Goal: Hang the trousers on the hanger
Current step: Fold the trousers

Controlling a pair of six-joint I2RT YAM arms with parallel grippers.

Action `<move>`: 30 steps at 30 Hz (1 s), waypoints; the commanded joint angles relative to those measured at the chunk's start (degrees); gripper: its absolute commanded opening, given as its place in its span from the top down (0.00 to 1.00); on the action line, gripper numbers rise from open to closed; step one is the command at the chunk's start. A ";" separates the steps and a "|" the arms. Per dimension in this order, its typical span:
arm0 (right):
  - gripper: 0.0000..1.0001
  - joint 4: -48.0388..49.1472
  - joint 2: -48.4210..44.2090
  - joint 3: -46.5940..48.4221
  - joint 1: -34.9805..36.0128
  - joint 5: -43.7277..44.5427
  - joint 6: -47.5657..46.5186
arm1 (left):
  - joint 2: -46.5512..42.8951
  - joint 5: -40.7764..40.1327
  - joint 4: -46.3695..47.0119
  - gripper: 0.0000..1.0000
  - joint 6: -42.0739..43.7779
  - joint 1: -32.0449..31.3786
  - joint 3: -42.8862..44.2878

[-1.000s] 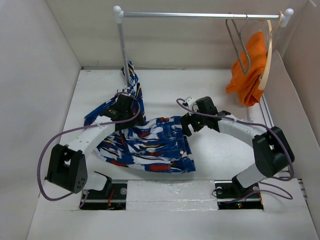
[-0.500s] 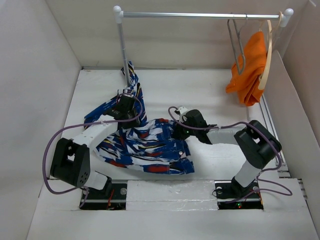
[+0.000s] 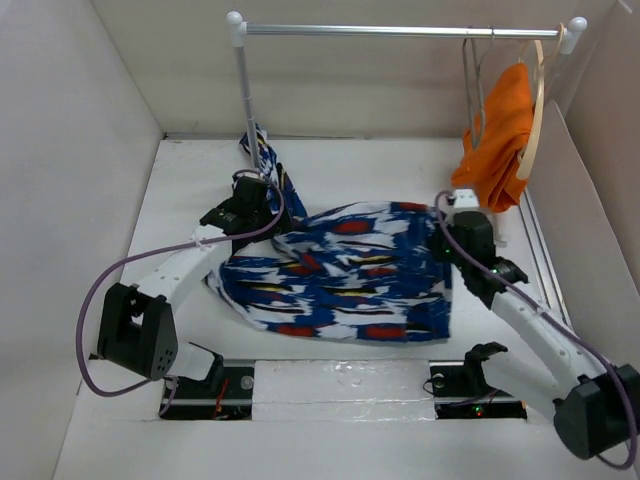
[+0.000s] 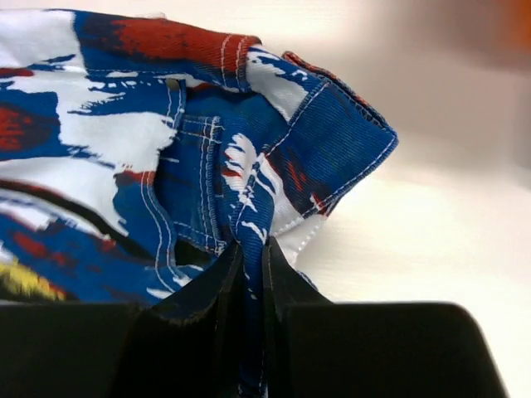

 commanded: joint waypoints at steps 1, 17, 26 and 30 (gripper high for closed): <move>0.85 -11.28 -3.38 0.28 -10.76 10.14 -3.48 | -2.95 -6.46 -0.07 0.06 -2.45 -0.27 2.63; 0.93 -1.89 4.52 0.63 16.15 -8.14 -9.82 | 10.23 -13.79 1.60 0.30 -8.60 9.56 4.49; 0.31 7.87 24.55 4.05 32.18 -15.79 -10.26 | 12.95 -5.51 10.38 0.20 -9.75 17.31 -2.04; 0.32 9.64 31.05 6.16 35.17 -17.02 -10.26 | 20.50 -7.16 7.50 0.34 -10.54 18.45 0.78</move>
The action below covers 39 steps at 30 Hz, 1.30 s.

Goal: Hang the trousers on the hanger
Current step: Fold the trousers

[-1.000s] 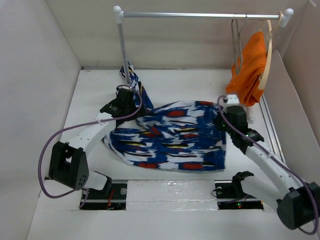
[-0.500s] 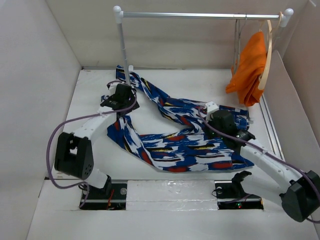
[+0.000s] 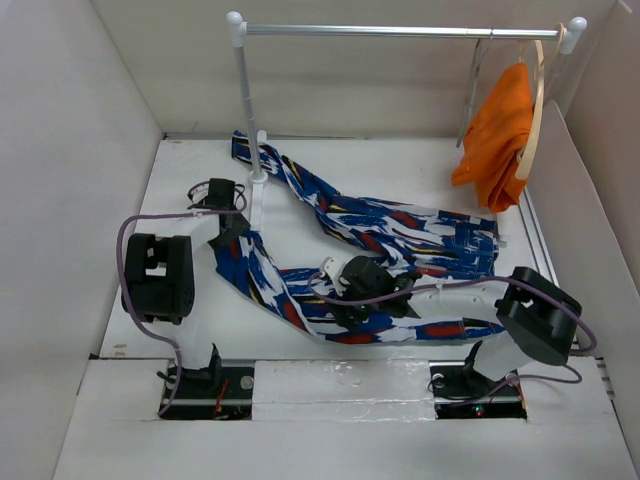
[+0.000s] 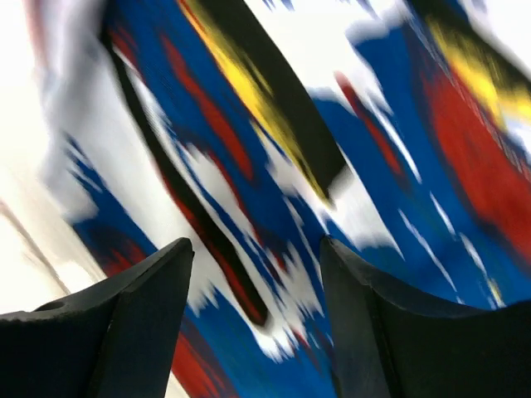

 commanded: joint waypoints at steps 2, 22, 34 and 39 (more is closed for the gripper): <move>0.34 5.38 2.72 4.11 3.25 -2.17 -0.14 | 4.10 -2.47 -1.28 0.53 -1.38 1.23 2.23; 0.30 -14.66 -14.58 1.64 2.82 2.56 -6.20 | -30.72 3.40 -8.14 0.28 -3.31 2.92 -4.31; 0.50 -18.71 -19.33 11.67 -6.58 3.90 -10.25 | 8.03 12.96 5.93 0.28 -8.68 -14.06 22.04; 0.36 -18.88 -21.00 12.64 -7.12 1.78 -9.72 | 21.49 12.63 2.85 0.38 -8.77 -14.06 33.78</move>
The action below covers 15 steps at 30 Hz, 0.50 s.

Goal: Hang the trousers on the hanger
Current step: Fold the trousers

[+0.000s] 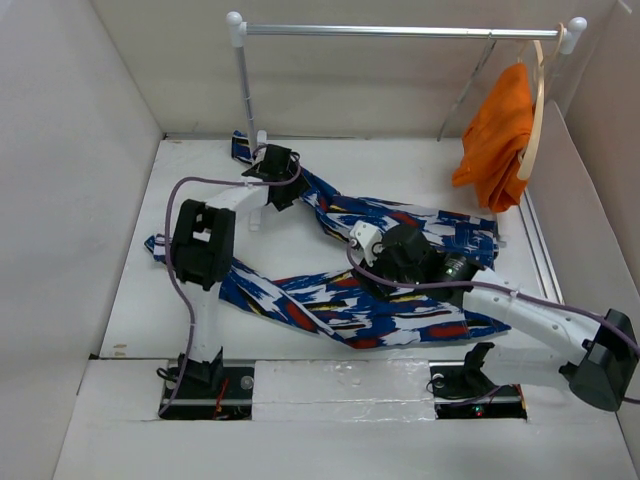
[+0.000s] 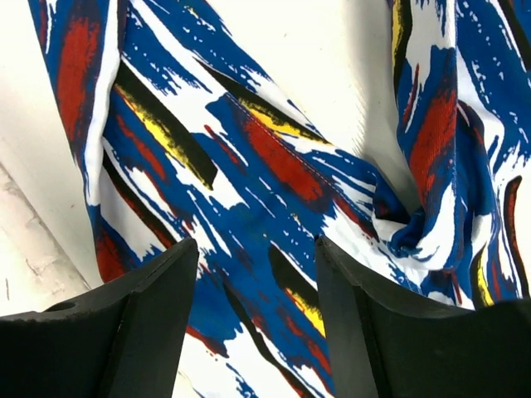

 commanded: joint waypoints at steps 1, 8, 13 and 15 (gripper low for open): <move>0.36 -1.22 -2.32 3.03 -0.32 -0.52 -0.02 | 3.47 0.63 -0.71 0.43 -1.38 0.24 8.15; 0.35 -2.54 -5.92 1.88 -4.44 0.37 0.08 | 1.21 -0.16 -2.12 1.00 -1.21 -0.02 8.89; 0.31 -2.02 -6.19 1.10 -9.09 -2.00 -2.29 | -16.62 -7.86 -1.85 1.00 -0.50 -6.60 -5.58; 0.30 -2.11 -5.40 0.83 -10.33 -2.79 -3.52 | -23.02 -10.96 -5.00 1.00 -4.09 -10.90 -10.52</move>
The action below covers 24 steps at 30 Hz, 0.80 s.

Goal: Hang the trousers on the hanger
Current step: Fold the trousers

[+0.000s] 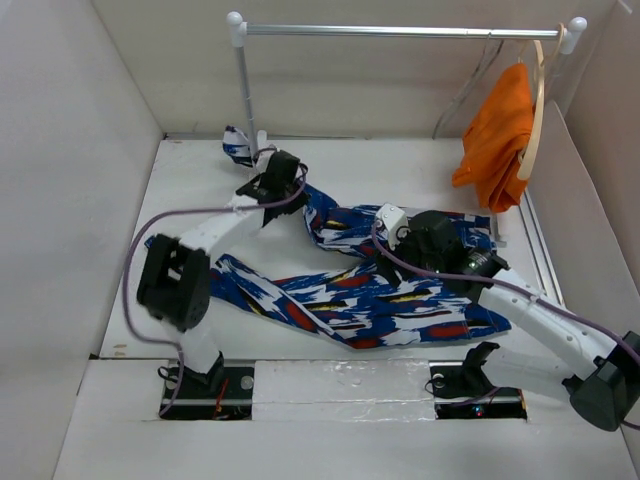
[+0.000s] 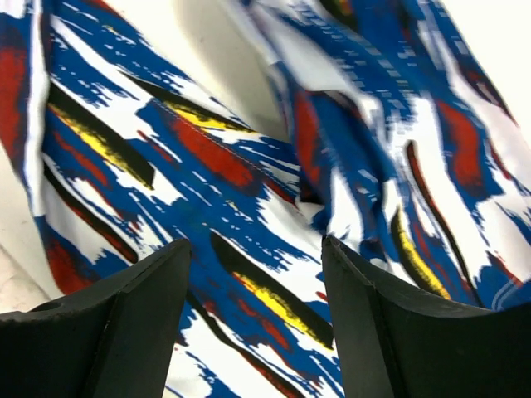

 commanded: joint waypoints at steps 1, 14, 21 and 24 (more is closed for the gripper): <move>0.30 0.12 0.40 0.31 -2.53 -2.49 -2.54 | -13.74 -5.31 -3.38 1.00 -4.21 -7.47 -11.17; 0.28 0.91 2.51 -0.84 -6.32 -5.04 -4.48 | -34.75 -19.00 -18.12 0.14 -24.62 -23.48 -30.41; 0.57 2.23 2.07 -1.37 -6.32 -6.62 -3.87 | -35.66 -15.27 -4.11 0.21 -6.09 -0.32 -28.55; 1.00 2.15 1.89 -1.98 -6.32 -6.18 -3.86 | -26.27 -8.50 1.25 0.30 2.04 3.32 -23.66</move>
